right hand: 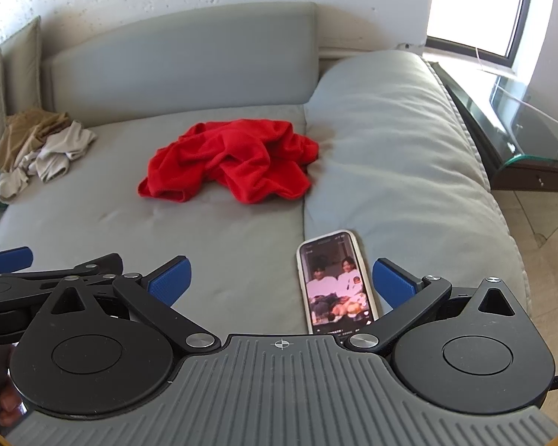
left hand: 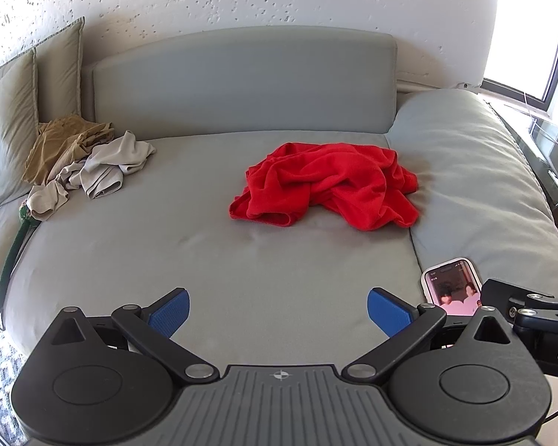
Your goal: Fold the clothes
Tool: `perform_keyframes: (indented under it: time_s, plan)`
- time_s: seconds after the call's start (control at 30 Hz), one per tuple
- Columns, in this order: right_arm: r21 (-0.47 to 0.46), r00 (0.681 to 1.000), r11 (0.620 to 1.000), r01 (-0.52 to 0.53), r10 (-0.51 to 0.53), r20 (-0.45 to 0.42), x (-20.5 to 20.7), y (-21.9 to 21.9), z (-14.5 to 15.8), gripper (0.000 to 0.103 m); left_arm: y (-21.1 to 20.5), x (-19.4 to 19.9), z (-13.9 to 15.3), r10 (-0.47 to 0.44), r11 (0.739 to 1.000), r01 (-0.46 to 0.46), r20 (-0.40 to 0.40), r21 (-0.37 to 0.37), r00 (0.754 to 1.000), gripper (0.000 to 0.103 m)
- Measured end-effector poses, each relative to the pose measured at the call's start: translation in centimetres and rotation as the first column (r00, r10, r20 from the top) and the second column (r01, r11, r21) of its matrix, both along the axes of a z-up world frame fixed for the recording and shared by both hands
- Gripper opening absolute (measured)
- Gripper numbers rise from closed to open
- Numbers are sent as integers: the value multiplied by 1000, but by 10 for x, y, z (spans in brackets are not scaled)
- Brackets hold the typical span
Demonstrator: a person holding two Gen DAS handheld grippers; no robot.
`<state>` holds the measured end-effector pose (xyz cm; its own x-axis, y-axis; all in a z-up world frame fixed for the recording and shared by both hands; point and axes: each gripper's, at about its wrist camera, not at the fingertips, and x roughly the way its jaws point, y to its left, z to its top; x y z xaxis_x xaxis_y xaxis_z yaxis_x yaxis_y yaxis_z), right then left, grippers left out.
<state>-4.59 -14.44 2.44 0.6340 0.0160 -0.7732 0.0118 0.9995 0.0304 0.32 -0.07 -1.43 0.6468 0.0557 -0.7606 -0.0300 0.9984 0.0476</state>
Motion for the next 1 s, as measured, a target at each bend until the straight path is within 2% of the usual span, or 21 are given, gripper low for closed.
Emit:
perform_keyframes:
  time_s: [1.0]
  plan:
    - [3,1000,1000,4,-4,-10,1,1,-2,103,2,1,-2,8,1000,-8,-15,-8,1000,101]
